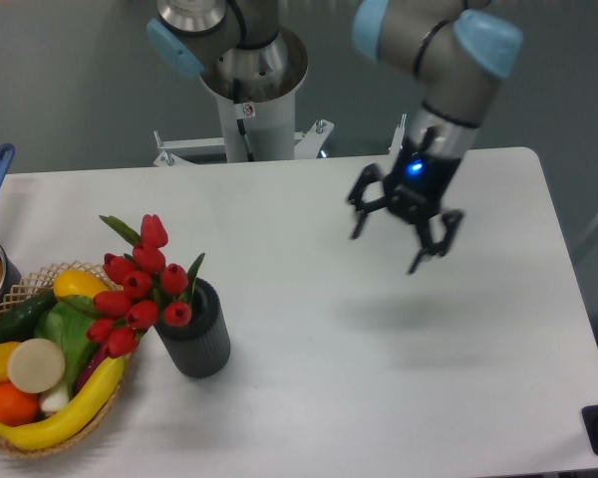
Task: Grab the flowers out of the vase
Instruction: 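Move the open gripper toward the red tulips in the black vase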
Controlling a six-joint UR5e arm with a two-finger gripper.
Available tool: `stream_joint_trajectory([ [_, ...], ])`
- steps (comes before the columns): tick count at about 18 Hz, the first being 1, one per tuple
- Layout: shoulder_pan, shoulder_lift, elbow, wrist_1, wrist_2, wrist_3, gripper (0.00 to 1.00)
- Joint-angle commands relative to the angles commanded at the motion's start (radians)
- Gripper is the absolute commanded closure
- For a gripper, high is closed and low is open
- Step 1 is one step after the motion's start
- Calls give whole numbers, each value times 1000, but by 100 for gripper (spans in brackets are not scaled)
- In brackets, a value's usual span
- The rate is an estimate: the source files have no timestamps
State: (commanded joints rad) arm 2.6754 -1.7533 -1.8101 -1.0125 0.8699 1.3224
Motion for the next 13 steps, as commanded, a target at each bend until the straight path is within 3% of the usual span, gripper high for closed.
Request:
stream_joint_trajectory([
  [3, -51, 2, -29, 0, -20, -5, 0],
  [8, -58, 50, -103, 0, -104, -6, 0],
  [13, -91, 57, -104, 2, -255, -43, 0],
])
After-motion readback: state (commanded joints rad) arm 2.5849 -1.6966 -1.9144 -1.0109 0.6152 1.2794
